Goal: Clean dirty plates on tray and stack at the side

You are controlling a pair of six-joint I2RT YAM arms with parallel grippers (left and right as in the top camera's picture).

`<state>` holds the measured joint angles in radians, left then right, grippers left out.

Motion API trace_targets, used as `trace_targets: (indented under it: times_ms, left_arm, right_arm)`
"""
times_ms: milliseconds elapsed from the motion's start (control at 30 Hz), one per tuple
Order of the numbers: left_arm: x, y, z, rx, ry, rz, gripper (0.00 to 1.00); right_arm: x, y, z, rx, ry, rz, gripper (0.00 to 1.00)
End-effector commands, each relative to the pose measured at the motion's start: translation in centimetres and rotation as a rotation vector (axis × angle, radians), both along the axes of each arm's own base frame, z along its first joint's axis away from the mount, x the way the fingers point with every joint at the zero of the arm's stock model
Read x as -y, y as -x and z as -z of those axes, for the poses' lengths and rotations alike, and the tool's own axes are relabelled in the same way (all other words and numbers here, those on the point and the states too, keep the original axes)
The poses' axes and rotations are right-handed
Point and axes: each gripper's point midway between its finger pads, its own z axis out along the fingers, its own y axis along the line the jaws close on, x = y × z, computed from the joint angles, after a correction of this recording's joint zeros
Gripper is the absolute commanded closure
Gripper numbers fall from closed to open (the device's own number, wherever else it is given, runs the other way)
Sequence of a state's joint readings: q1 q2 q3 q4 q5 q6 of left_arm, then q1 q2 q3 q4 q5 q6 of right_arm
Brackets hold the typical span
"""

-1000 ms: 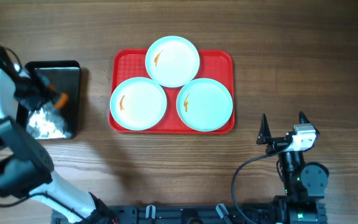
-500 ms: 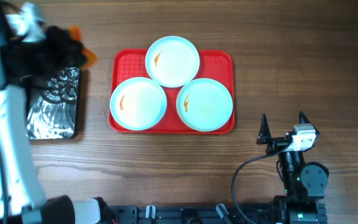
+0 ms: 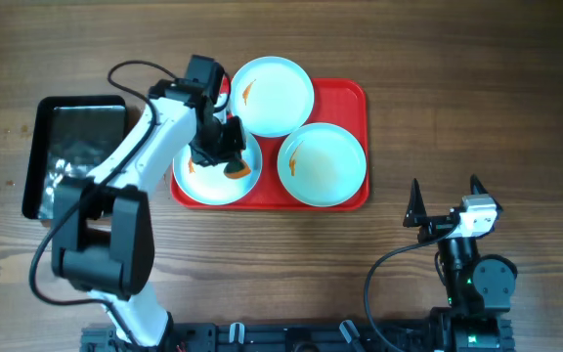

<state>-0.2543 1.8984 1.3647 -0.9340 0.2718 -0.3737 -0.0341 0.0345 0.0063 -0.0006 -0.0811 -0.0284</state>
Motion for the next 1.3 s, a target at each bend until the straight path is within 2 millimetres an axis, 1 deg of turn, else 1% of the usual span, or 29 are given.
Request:
trace_targets:
  times_ms: [0,33,67,100,200,233,267,367,400,433,467,500,533,567,633,667,700,733,800,833,967,1000,1033,1067,1133,1167,1233,1267]
  left_arm:
    - [-2.1,0.3,2.0,-0.034,-0.124,-0.018,0.92]
    - [-2.5,0.4,2.2,-0.037,-0.148,-0.019,0.88]
    - [-2.6,0.3,2.3,-0.036,-0.154,-0.017,0.75]
    - [-2.5,0.1,2.3,-0.024,-0.152,-0.008,0.69]
    - [-2.3,-0.8,2.2,0.010,-0.140,-0.012,0.66]
    - [-2.3,-1.0,1.9,0.015,-0.139,-0.014,0.65]
    - [-2.4,-1.2,1.1,0.017,-0.139,-0.018,0.65]
    - [-3.2,-2.1,-3.5,0.034,-0.135,-0.045,0.72]
    - [-3.8,-2.5,-6.2,0.055,-0.130,-0.063,0.73]
    - [-4.3,-2.7,-8.3,0.074,-0.125,-0.079,0.72]
    - [-4.9,-2.9,-10.3,0.096,-0.121,-0.096,0.67]
    - [-5.7,-2.9,-12.9,0.131,-0.114,-0.120,0.59]
    - [-6.9,-2.9,-15.3,0.174,-0.107,-0.154,0.28]
    - [-7.8,-2.8,-16.7,0.208,-0.103,-0.179,0.00]
    - [-9.3,-2.4,-18.1,0.242,-0.101,-0.220,0.00]
    - [-10.1,-2.0,-18.5,0.243,-0.104,-0.240,0.00]
    - [-11.1,-1.3,-18.5,0.217,-0.114,-0.265,0.00]
    - [-11.6,-0.9,-18.3,0.198,-0.118,-0.277,0.00]
    - [-12.1,-0.5,-17.6,0.166,-0.123,-0.290,0.00]
    - [-12.3,-0.3,-17.2,0.152,-0.124,-0.297,0.00]
    - [-13.3,0.2,-16.1,0.115,-0.130,-0.324,0.00]
    - [-13.8,0.4,-15.8,0.106,-0.132,-0.340,0.00]
    - [-14.3,0.5,-15.8,0.100,-0.134,-0.354,0.00]
    - [-14.7,0.6,-15.7,0.095,-0.135,-0.365,0.00]
    - [-15.2,0.7,-15.7,0.090,-0.137,-0.380,0.00]
    - [-15.6,0.7,-15.7,0.089,-0.136,-0.391,0.00]
    - [-16.0,0.7,-15.7,0.088,-0.137,-0.401,0.00]
    - [-16.1,0.8,-15.7,0.087,-0.138,-0.407,0.00]
  right_arm:
    - [0.3,0.0,-0.1,0.008,0.010,0.015,0.00]
    - [0.3,0.0,-0.1,0.008,0.010,0.015,0.00]
    - [0.3,0.0,-0.1,0.007,0.010,0.015,0.00]
    - [0.3,0.0,-0.1,0.008,0.010,0.015,0.00]
    - [0.3,0.0,-0.1,0.008,0.010,0.015,0.00]
    - [0.3,0.0,-0.1,0.008,0.010,0.015,0.00]
    - [0.3,0.0,-0.1,0.007,0.010,0.015,0.00]
    - [0.3,0.0,-0.1,0.007,0.010,0.015,0.00]
    - [0.3,0.0,-0.1,0.008,0.010,0.015,0.00]
    - [0.3,0.0,-0.1,0.008,0.010,0.015,0.00]
    - [0.3,0.0,-0.1,0.008,0.010,0.015,0.00]
    - [0.3,0.0,-0.1,0.008,0.010,0.015,0.00]
    - [0.3,0.0,-0.1,0.008,0.010,0.015,0.00]
    - [0.3,0.0,-0.1,0.008,0.010,0.015,0.00]
    - [0.3,0.0,-0.1,0.008,0.010,0.015,0.00]
    - [0.3,0.0,-0.1,0.008,0.010,0.015,0.00]
    - [0.2,0.0,-0.2,0.008,0.004,0.011,0.00]
    - [-0.3,0.0,-0.5,0.019,-0.030,-0.016,0.00]
    - [-3.1,0.5,-1.3,0.021,-0.225,-0.186,0.00]
    - [-4.1,0.8,-2.4,0.042,-0.327,-0.247,0.00]
    - [-4.3,1.3,-5.4,0.094,-0.675,-0.303,0.00]
    - [-4.7,1.7,-6.8,0.118,-0.766,-0.355,0.00]
    - [-5.8,2.9,-9.1,0.195,-0.719,-0.457,0.00]
    - [-6.3,3.8,-10.6,0.247,-0.686,-0.509,0.00]
    - [-6.7,4.7,-13.1,0.287,-0.642,-0.543,0.00]
    - [-7.2,5.3,-14.7,0.303,-0.577,-0.563,0.00]
    - [-8.2,5.6,-17.2,0.274,-0.460,-0.595,0.00]
    - [-9.0,5.4,-18.8,0.234,-0.381,-0.623,0.00]
